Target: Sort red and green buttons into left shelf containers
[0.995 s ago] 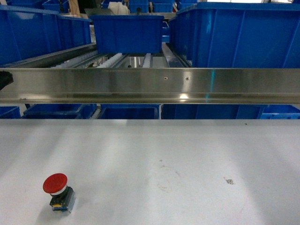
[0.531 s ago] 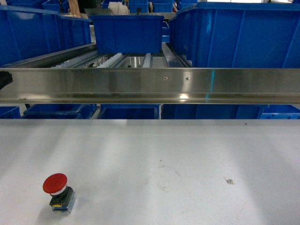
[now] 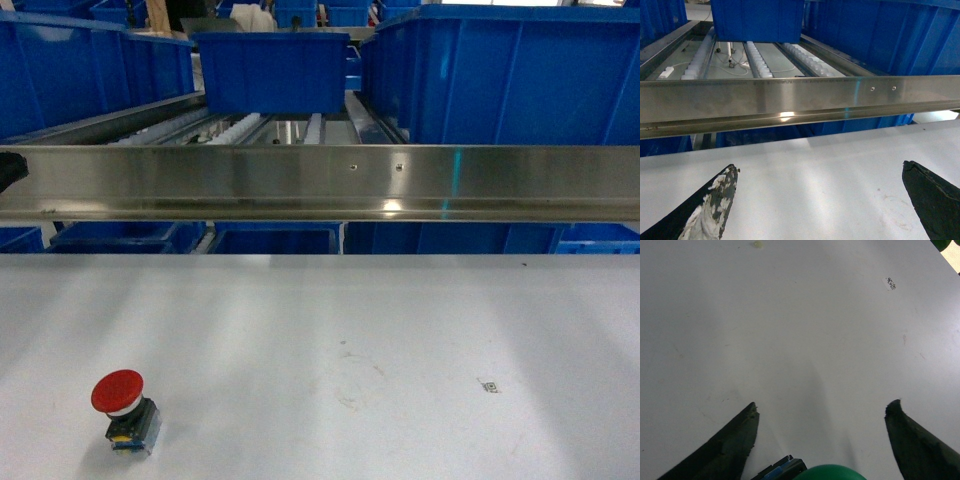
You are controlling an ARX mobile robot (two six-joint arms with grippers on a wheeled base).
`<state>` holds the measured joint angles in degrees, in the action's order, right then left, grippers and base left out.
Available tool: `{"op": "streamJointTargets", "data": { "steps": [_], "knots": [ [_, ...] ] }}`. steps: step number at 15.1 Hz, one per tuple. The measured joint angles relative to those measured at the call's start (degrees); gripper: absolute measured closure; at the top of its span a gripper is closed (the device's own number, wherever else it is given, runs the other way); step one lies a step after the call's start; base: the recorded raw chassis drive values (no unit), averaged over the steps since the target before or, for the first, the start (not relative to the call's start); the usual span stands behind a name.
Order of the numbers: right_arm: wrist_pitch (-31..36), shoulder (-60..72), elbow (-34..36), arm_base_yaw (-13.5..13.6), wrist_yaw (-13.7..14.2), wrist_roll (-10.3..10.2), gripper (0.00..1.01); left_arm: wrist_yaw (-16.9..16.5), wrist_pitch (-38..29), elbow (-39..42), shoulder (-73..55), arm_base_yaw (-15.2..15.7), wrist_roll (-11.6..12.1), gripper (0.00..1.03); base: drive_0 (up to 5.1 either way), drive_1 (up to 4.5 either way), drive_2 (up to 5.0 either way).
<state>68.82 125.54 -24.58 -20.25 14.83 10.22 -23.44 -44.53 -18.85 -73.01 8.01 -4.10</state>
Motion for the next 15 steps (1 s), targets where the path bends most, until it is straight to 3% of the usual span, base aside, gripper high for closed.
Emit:
{"op": "streamJointTargets", "data": {
  "steps": [8,10,13,15],
  "knots": [
    [0.02,0.0,0.0,0.0,0.02,0.0,0.55,0.0,-0.02,0.0,0.0,0.0,-0.02,0.05,0.0,0.0,0.0],
    [0.26,0.0,-0.13,0.0,0.07,0.15,0.72,0.0,-0.02,0.0,0.0,0.0,0.0,0.05,0.0,0.0,0.0],
    [0.22,0.0,-0.13,0.0,0.09,0.17,0.72,0.0,-0.02,0.0,0.0,0.0,-0.02,0.05,0.0,0.0,0.0],
    [-1.53,-3.58,2.16,0.42,-1.66,0.15,0.72,0.0,-0.02,0.0,0.0,0.0,-0.02,0.05,0.0,0.0,0.0]
  ]
}}
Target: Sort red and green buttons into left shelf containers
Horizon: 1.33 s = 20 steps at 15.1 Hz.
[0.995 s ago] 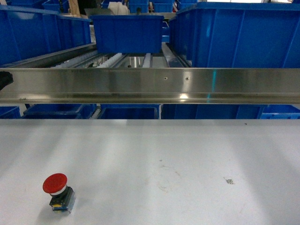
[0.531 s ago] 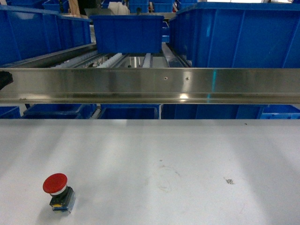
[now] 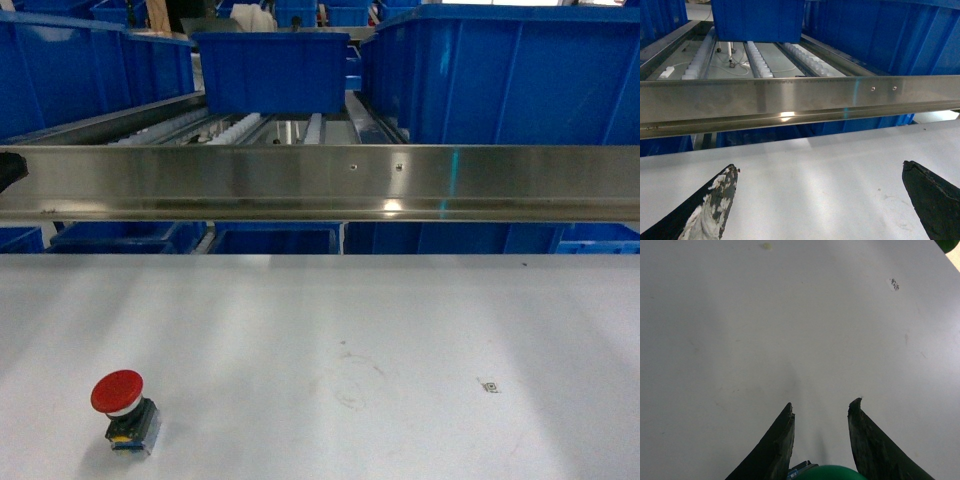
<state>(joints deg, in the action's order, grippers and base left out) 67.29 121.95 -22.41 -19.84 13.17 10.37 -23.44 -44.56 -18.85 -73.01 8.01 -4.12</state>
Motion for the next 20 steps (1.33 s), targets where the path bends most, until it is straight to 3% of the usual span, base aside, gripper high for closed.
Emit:
{"op": "streamJointTargets", "data": {
  "steps": [3,6,7,9,11,14,16,20],
  "knots": [
    [-2.21,-9.75,3.26,0.02,-3.32,0.07,0.72,-0.02,0.0,0.0,0.0,0.0,0.0,0.05,0.0,0.0,0.0],
    [-9.38,-24.85,6.25,-0.13,-8.24,0.24,0.72,-0.02,0.0,0.0,0.0,0.0,0.0,0.05,0.0,0.0,0.0],
    [-17.77,-40.94,6.95,-2.89,-14.12,0.26,0.72,0.0,0.0,0.0,0.0,0.0,0.0,0.05,0.0,0.0,0.0],
    [-21.05,-48.65,6.93,-5.2,-17.73,0.33,0.72,-0.02,0.0,0.0,0.0,0.0,0.0,0.05,0.0,0.0,0.0],
    [-18.69,-50.73,6.64,-5.86,-18.36,1.33,0.72,-0.02,-0.04,0.0,0.0,0.0,0.0,0.05,0.0,0.0,0.0],
    [-18.99,-50.05,6.6,-5.86,-18.36,1.77,0.72,0.74,-1.07,-3.82,-8.68,-5.09,0.04,0.05,0.0,0.0,0.0],
    [-19.04,-50.05,6.6,-5.86,-18.34,1.79,0.72,1.97,-1.46,-5.4,-16.7,-8.44,1.86,0.05,0.0,0.0,0.0],
    [-19.04,-50.05,6.6,-6.05,-18.34,1.81,0.72,6.99,-0.63,-4.9,-18.62,-9.33,7.04,0.05,0.0,0.0,0.0]
  ]
}}
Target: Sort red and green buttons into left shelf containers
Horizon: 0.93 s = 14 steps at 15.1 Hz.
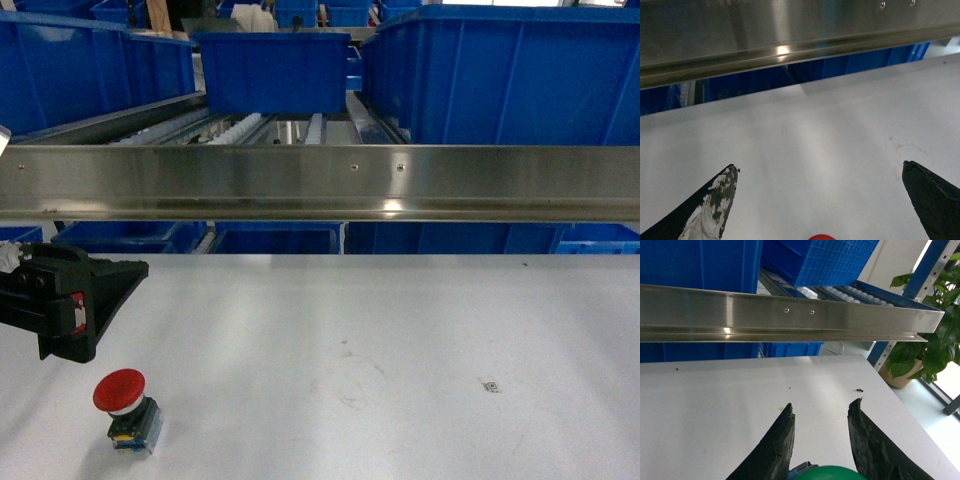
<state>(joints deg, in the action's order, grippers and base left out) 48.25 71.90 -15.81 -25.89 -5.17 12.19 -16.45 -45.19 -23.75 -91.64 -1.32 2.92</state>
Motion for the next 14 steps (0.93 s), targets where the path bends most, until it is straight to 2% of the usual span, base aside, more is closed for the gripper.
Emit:
{"op": "streamJointTargets", "data": {
  "steps": [2,7,10,14],
  "knots": [
    [-0.02,0.0,0.0,-0.02,0.02,0.02,0.72,0.9,0.87,0.42,-0.66,-0.07,2.29,0.05,0.0,0.0,0.0],
    [0.0,0.0,0.0,-0.02,0.02,0.13,0.72,3.1,-0.72,1.27,-5.97,0.04,4.63,0.05,0.0,0.0,0.0],
    [0.0,0.0,0.0,-0.02,0.02,0.15,0.72,3.34,-2.62,1.51,-10.43,-0.31,5.05,0.05,0.0,0.0,0.0],
    [-0.02,0.0,0.0,-0.02,0.02,0.15,0.72,1.66,-6.21,-0.22,-18.64,-0.5,4.87,0.05,0.0,0.0,0.0]
  ]
}}
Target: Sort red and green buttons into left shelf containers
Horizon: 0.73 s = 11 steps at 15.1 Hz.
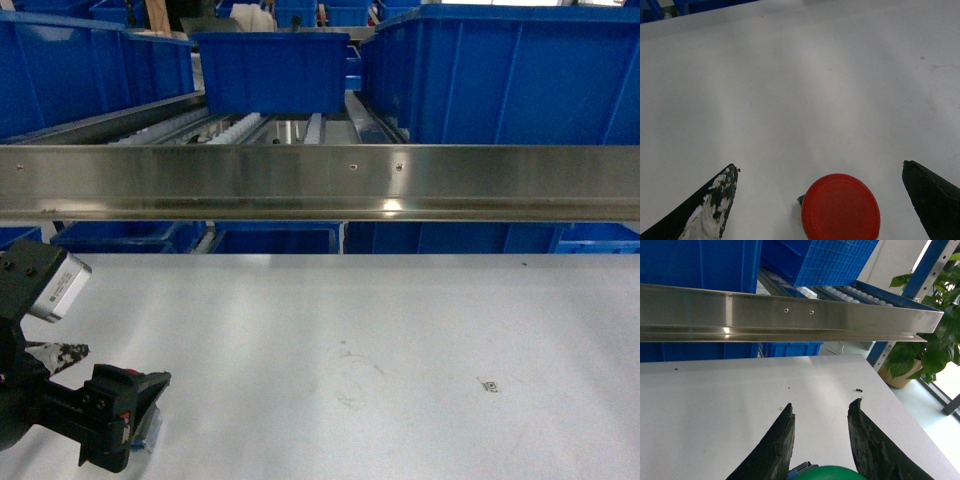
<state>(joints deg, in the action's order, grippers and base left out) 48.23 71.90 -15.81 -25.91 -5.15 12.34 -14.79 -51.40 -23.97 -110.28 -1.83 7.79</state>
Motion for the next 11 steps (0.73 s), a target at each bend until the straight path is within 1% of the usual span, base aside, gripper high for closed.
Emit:
{"op": "streamJointTargets", "data": {
  "steps": [1,2,6,9,11],
  "knots": [
    [0.02,0.0,0.0,0.0,-0.02,0.0,0.72,0.68,1.79,-1.46,-1.55,-0.17,0.42,0.05,0.0,0.0,0.0],
    [0.02,0.0,0.0,0.0,-0.02,0.0,0.72,0.87,2.82,-2.1,-2.25,-0.17,0.35,0.05,0.0,0.0,0.0],
    [0.02,0.0,0.0,0.0,0.0,0.0,0.72,1.36,1.16,-3.89,-5.99,-0.81,0.9,0.05,0.0,0.0,0.0],
    [0.02,0.0,0.0,0.0,0.0,0.0,0.72,1.53,2.93,-5.27,-7.78,-1.42,1.27,0.05,0.0,0.0,0.0],
    [0.02,0.0,0.0,0.0,0.0,0.0,0.72,1.73,2.82,-6.36,-8.87,-2.23,1.62,0.05,0.0,0.0,0.0]
  ]
}}
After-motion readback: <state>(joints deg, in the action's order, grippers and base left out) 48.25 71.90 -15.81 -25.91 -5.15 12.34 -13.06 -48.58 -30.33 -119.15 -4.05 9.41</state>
